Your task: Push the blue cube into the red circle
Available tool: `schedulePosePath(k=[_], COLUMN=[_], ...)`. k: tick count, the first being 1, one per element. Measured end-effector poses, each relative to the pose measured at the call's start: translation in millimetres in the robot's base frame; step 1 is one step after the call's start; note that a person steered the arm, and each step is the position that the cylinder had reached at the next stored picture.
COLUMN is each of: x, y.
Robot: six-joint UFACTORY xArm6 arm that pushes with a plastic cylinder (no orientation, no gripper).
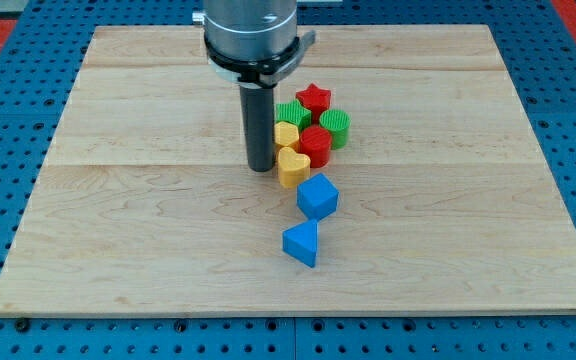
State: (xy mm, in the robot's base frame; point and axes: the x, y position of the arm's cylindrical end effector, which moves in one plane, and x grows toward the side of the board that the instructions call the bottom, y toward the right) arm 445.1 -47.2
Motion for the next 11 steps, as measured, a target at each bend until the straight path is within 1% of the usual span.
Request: schedulePosePath(k=[1,3,4,6,7,8,9,10,11], x=[34.0,93.7,102.8,96.8,83.3,80.1,54.0,15.7,29.5], y=[-23.0,-22.6,-4.9,22.4,58.4,92.3,92.4,91.8,110.3])
